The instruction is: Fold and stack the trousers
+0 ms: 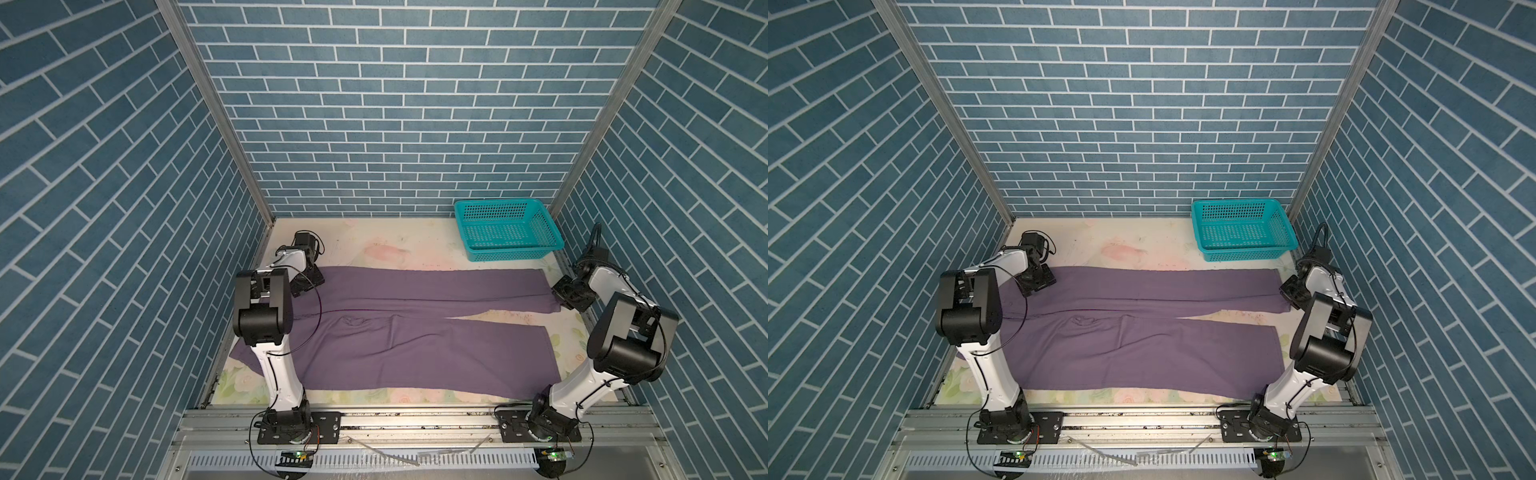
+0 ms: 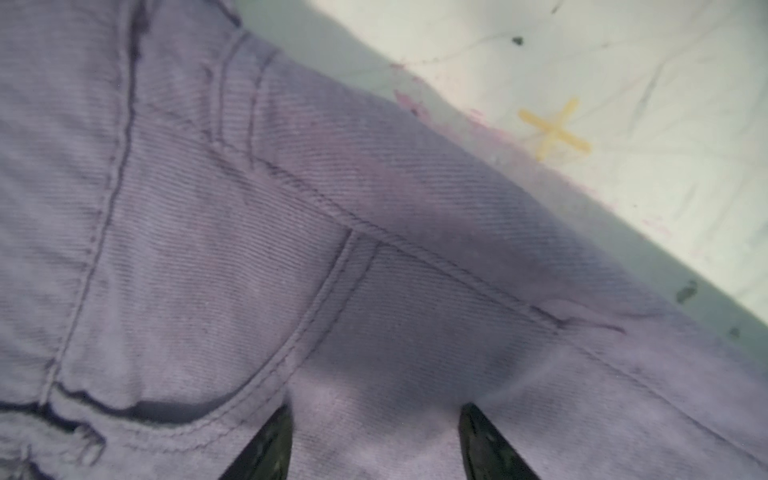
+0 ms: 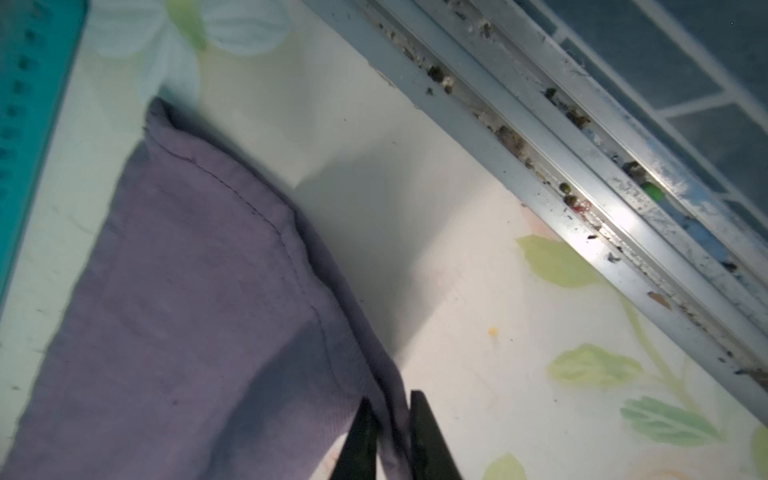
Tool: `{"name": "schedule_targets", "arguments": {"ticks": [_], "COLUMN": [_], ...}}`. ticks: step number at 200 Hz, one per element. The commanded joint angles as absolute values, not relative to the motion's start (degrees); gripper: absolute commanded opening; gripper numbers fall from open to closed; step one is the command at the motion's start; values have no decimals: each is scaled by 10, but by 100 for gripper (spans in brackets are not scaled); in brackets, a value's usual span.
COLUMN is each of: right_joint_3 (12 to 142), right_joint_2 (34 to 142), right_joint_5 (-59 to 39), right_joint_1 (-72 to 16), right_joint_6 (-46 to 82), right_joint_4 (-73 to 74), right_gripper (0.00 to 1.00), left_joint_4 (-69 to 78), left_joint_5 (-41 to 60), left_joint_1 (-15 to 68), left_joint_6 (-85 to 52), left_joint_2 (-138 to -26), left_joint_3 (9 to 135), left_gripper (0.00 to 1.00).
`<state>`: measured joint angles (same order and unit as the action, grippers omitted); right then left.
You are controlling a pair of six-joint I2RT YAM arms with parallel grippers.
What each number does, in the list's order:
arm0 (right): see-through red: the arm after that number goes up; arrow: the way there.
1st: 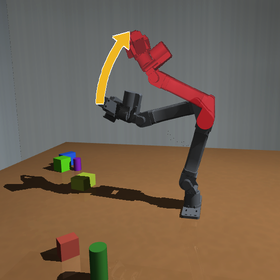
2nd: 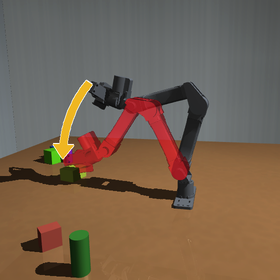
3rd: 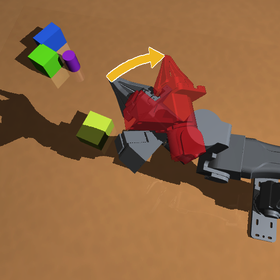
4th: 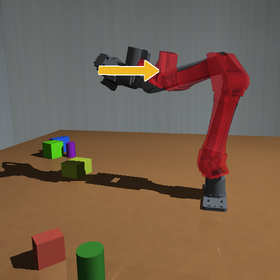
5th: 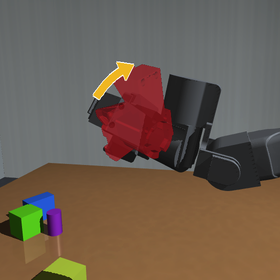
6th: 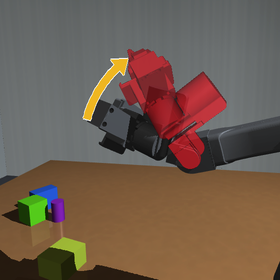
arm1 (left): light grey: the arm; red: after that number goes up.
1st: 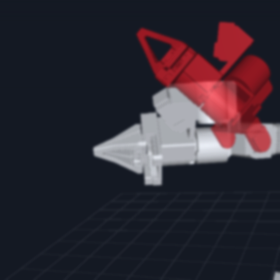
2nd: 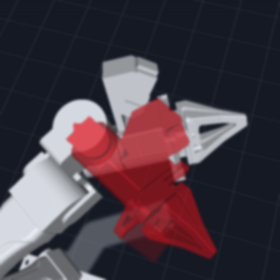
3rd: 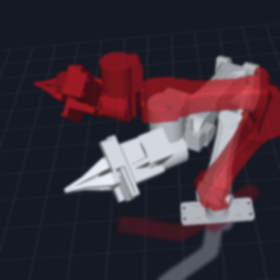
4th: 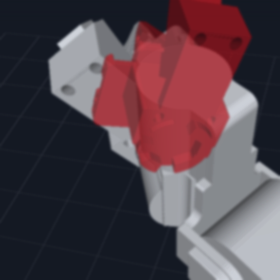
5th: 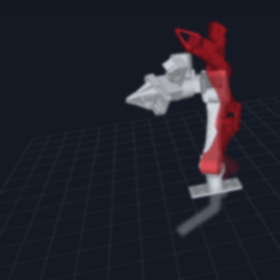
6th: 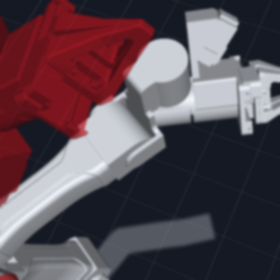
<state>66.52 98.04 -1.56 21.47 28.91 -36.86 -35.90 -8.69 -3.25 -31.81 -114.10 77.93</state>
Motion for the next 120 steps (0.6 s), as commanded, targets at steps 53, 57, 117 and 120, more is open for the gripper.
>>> {"name": "schedule_targets", "arguments": {"ticks": [53, 57, 117, 120], "right_joint_3": [660, 662, 619, 615], "right_joint_2": [883, 882, 917, 921], "right_joint_5": [72, 69, -22, -27], "right_joint_1": [128, 110, -66, -71], "right_joint_6": [246, 242, 229, 230], "right_joint_4": [-427, -428, -367, -359], "right_gripper": [41, 36, 0, 0], "left_joint_4": [-424, -427, -429, -426], "left_joint_5": [-122, -124, -139, -136], "left_joint_1": [7, 15, 213, 225], "left_joint_6": [-324, -324, -270, -270], "left_joint_2": [-1070, -1066, -979, -975], "left_joint_3": [813, 815, 778, 774], "left_gripper": [67, 65, 24, 24]}}
